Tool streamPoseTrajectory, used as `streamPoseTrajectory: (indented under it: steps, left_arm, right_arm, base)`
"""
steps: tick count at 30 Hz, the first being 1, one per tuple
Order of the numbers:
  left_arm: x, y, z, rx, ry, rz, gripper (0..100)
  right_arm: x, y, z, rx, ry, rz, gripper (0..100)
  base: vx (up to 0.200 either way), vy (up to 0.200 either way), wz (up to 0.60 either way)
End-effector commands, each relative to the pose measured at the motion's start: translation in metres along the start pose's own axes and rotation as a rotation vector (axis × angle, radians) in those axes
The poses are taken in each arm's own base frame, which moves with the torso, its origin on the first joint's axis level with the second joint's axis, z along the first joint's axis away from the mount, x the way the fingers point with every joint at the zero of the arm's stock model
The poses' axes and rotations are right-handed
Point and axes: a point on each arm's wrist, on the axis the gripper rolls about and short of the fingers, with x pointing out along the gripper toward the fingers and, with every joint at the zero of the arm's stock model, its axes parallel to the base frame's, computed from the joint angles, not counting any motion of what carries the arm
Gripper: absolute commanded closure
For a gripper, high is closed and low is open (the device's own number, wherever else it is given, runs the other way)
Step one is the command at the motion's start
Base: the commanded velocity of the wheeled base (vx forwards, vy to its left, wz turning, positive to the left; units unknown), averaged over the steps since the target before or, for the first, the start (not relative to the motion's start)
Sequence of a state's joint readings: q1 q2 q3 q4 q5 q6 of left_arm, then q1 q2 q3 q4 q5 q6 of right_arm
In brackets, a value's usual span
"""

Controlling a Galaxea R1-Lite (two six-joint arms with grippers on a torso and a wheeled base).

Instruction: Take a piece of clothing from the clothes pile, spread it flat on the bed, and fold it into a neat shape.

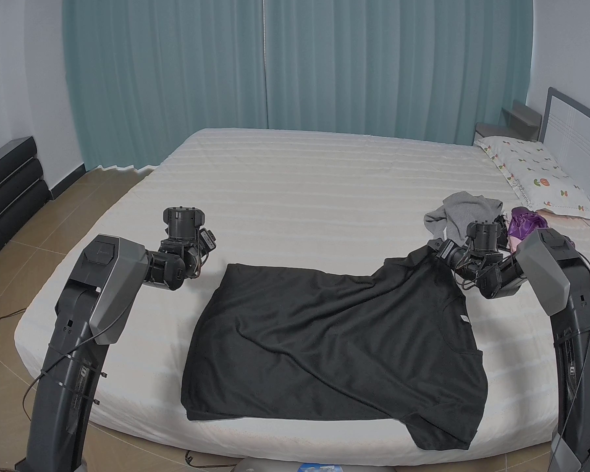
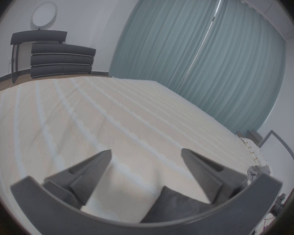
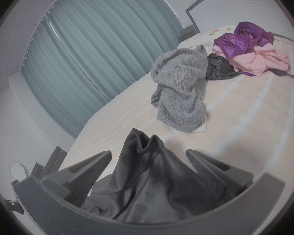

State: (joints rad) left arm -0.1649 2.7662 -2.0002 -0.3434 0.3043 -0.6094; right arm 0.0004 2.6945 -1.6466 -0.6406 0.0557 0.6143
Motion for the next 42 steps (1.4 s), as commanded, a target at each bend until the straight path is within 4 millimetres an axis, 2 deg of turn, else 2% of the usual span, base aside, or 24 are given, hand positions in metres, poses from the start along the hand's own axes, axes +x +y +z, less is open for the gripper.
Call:
streamPoseTrajectory:
  steps: [1,5,6,11,15,18,24,29,42]
  left_arm:
    - [-0.001,-0.004,-0.011,0.011,0.031,0.003,0]
    - [-0.003,-0.008,-0.017,-0.013,0.078,-0.021,0]
    - [-0.005,-0.012,-0.020,-0.044,0.113,-0.050,0]
    - [-0.009,-0.016,-0.024,-0.106,0.197,-0.084,0]
    - [-0.009,-0.014,-0.032,-0.175,0.303,-0.121,0]
    - [-0.007,-0.013,-0.036,-0.182,0.322,-0.133,0]
    - [-0.001,-0.011,-0.049,-0.184,0.304,-0.157,0]
    - [0.002,-0.010,-0.056,-0.178,0.303,-0.165,0]
    - [0.005,-0.007,-0.071,-0.111,0.317,-0.164,0]
  right_arm:
    - [-0.008,0.002,0.006,0.020,-0.002,-0.003,0]
    - [-0.023,0.006,0.015,0.098,0.005,0.000,0]
    - [-0.032,0.006,0.020,0.122,0.008,-0.008,0]
    - [-0.046,0.000,0.021,0.133,0.012,-0.025,0]
    - [-0.063,-0.014,0.015,0.162,0.008,-0.045,0]
    - [-0.078,-0.025,0.017,0.196,-0.015,-0.056,0]
    - [-0.105,-0.049,0.010,0.247,0.010,-0.069,0]
    - [-0.110,-0.053,0.004,0.257,0.007,-0.067,0]
    - [-0.103,-0.046,-0.004,0.245,0.027,-0.046,0]
  base:
    - [0.000,0.000,0.00]
    - [0.000,0.000,0.00]
    - [0.000,0.000,0.00]
    - [0.000,0.000,0.00]
    - [0.000,0.000,0.00]
    - [0.000,0.000,0.00]
    - [0.000,0.000,0.00]
    - [0.000,0.000,0.00]
    - [0.000,0.000,0.00]
